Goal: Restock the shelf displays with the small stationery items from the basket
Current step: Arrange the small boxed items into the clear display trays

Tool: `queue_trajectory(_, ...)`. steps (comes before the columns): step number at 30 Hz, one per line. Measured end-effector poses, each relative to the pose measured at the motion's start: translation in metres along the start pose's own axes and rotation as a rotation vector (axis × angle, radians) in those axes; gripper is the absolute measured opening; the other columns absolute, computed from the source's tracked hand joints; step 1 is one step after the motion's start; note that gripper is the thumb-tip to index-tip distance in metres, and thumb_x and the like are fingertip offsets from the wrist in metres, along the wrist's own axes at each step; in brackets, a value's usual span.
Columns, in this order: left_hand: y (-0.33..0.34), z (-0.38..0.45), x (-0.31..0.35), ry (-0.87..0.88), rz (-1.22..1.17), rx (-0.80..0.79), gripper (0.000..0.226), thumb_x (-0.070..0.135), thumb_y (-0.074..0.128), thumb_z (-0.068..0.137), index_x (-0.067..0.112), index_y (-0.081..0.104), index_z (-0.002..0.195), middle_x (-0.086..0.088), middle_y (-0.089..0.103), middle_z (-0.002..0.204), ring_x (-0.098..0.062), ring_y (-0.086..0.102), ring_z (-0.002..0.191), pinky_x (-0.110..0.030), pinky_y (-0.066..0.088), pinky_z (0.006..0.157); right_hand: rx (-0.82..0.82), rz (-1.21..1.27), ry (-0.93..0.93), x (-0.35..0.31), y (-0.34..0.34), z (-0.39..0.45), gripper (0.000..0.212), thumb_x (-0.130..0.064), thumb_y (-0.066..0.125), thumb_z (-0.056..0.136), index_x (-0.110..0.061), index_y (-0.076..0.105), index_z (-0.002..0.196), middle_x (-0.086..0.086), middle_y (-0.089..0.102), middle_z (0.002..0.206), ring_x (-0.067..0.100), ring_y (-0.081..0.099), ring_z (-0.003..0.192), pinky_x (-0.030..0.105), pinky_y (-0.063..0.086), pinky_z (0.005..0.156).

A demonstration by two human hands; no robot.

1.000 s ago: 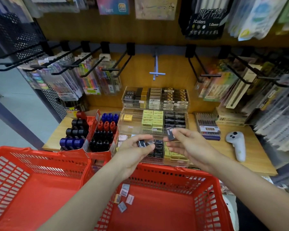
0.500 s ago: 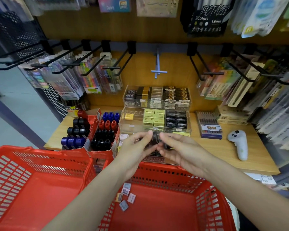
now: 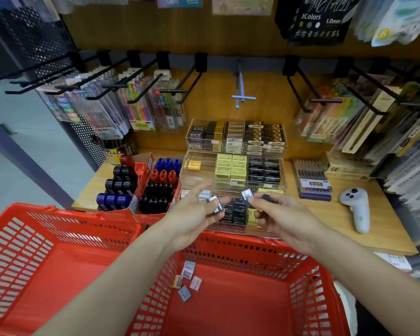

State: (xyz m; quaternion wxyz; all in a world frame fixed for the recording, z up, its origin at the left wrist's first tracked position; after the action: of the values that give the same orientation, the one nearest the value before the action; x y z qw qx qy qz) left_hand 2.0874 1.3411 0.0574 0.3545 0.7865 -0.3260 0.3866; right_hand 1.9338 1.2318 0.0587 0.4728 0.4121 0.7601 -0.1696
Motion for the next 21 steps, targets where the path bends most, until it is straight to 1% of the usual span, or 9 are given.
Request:
queue_trajectory(3, -0.004, 0.001, -0.001, 0.104, 0.197, 0.044, 0.031, 0.006, 0.061, 0.095, 0.006, 0.052, 0.125, -0.004, 0.076, 0.104, -0.012, 0.072, 0.094, -0.021, 0.056, 0.078, -0.005, 0.165, 0.067, 0.004, -0.002, -0.003, 0.018, -0.007, 0.071, 0.087, -0.001, 0.069, 0.103, 0.015, 0.074, 0.095, 0.022, 0.074, 0.082, 0.024, 0.057, 0.062)
queue_trajectory(5, -0.003, 0.001, -0.001, 0.157, 0.189, 0.028, 0.027, 0.007, 0.065, 0.092, 0.003, 0.059, 0.118, -0.006, 0.077, 0.101, -0.012, 0.073, 0.089, -0.017, 0.055, 0.073, 0.003, 0.266, 0.102, 0.006, -0.002, -0.006, 0.02, -0.002, 0.07, 0.086, 0.005, 0.068, 0.105, 0.021, 0.073, 0.101, 0.024, 0.074, 0.082, 0.022, 0.057, 0.06)
queue_trajectory(7, -0.001, 0.001, -0.001, 0.15, 0.109, 0.002, 0.024, 0.008, 0.066, 0.091, 0.006, 0.065, 0.115, -0.008, 0.076, 0.1, -0.012, 0.072, 0.088, -0.017, 0.054, 0.074, -0.005, 0.303, 0.11, 0.006, -0.003, -0.008, 0.019, -0.001, 0.07, 0.086, 0.005, 0.071, 0.104, 0.021, 0.07, 0.107, 0.021, 0.073, 0.078, 0.022, 0.057, 0.061)
queue_trajectory(10, -0.001, 0.002, -0.005, 0.071, 0.027, 0.004, 0.027, -0.001, 0.065, 0.09, 0.012, 0.068, 0.113, -0.008, 0.074, 0.096, -0.012, 0.07, 0.083, -0.017, 0.055, 0.073, -0.042, 0.286, 0.098, 0.004, -0.004, -0.011, 0.016, 0.0, 0.069, 0.086, -0.002, 0.076, 0.1, 0.018, 0.071, 0.106, 0.019, 0.071, 0.077, 0.021, 0.057, 0.063)
queue_trajectory(12, -0.003, 0.002, -0.009, 0.023, 0.056, 0.04, 0.033, -0.006, 0.065, 0.088, 0.015, 0.067, 0.114, -0.008, 0.068, 0.094, -0.015, 0.068, 0.082, -0.02, 0.056, 0.072, -0.055, 0.289, 0.099, 0.004, -0.009, -0.014, 0.017, 0.002, 0.069, 0.085, -0.003, 0.077, 0.098, 0.014, 0.074, 0.099, 0.017, 0.071, 0.078, 0.021, 0.058, 0.064)
queue_trajectory(14, -0.009, 0.004, -0.013, 0.013, 0.199, 0.1, 0.035, -0.003, 0.066, 0.089, 0.016, 0.064, 0.119, -0.008, 0.066, 0.098, -0.017, 0.066, 0.084, -0.026, 0.058, 0.078, -0.068, 0.283, 0.106, 0.005, -0.016, -0.017, 0.022, 0.003, 0.069, 0.083, -0.003, 0.076, 0.104, 0.012, 0.074, 0.096, 0.016, 0.071, 0.08, 0.021, 0.058, 0.065)
queue_trajectory(16, -0.018, 0.01, -0.013, 0.051, 0.379, 0.182, 0.024, 0.002, 0.065, 0.092, 0.014, 0.066, 0.113, -0.006, 0.067, 0.101, -0.019, 0.065, 0.085, -0.035, 0.057, 0.087, -0.059, 0.26, 0.106, 0.009, -0.023, -0.021, 0.026, 0.0, 0.071, 0.082, -0.002, 0.073, 0.107, 0.012, 0.074, 0.093, 0.016, 0.071, 0.082, 0.021, 0.058, 0.066)
queue_trajectory(18, -0.024, 0.02, -0.01, 0.105, 0.564, 0.236, 0.014, 0.008, 0.066, 0.093, 0.02, 0.068, 0.098, -0.002, 0.066, 0.101, -0.018, 0.065, 0.088, -0.036, 0.056, 0.089, -0.02, 0.276, 0.112, 0.016, -0.03, -0.025, 0.029, -0.005, 0.074, 0.075, -0.001, 0.074, 0.104, 0.013, 0.074, 0.091, 0.017, 0.071, 0.08, 0.022, 0.058, 0.065)
queue_trajectory(21, -0.02, 0.046, -0.01, 0.173, 0.833, 0.256, 0.01, 0.015, 0.07, 0.091, 0.025, 0.069, 0.09, 0.006, 0.065, 0.097, -0.014, 0.062, 0.092, -0.03, 0.055, 0.083, 0.029, 0.313, 0.101, 0.031, -0.038, -0.029, 0.026, -0.008, 0.074, 0.069, -0.004, 0.078, 0.094, 0.013, 0.073, 0.09, 0.016, 0.071, 0.075, 0.023, 0.058, 0.062)
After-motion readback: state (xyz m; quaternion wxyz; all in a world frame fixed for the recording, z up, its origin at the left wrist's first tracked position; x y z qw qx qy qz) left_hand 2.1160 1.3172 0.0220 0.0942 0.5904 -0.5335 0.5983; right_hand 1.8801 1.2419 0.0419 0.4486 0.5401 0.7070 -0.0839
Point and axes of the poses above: each hand's wrist, its own z-axis towards the middle knuckle, its own y-axis out of the palm, x = y × z, the point moved 3 cm from there along z, towards the middle knuckle
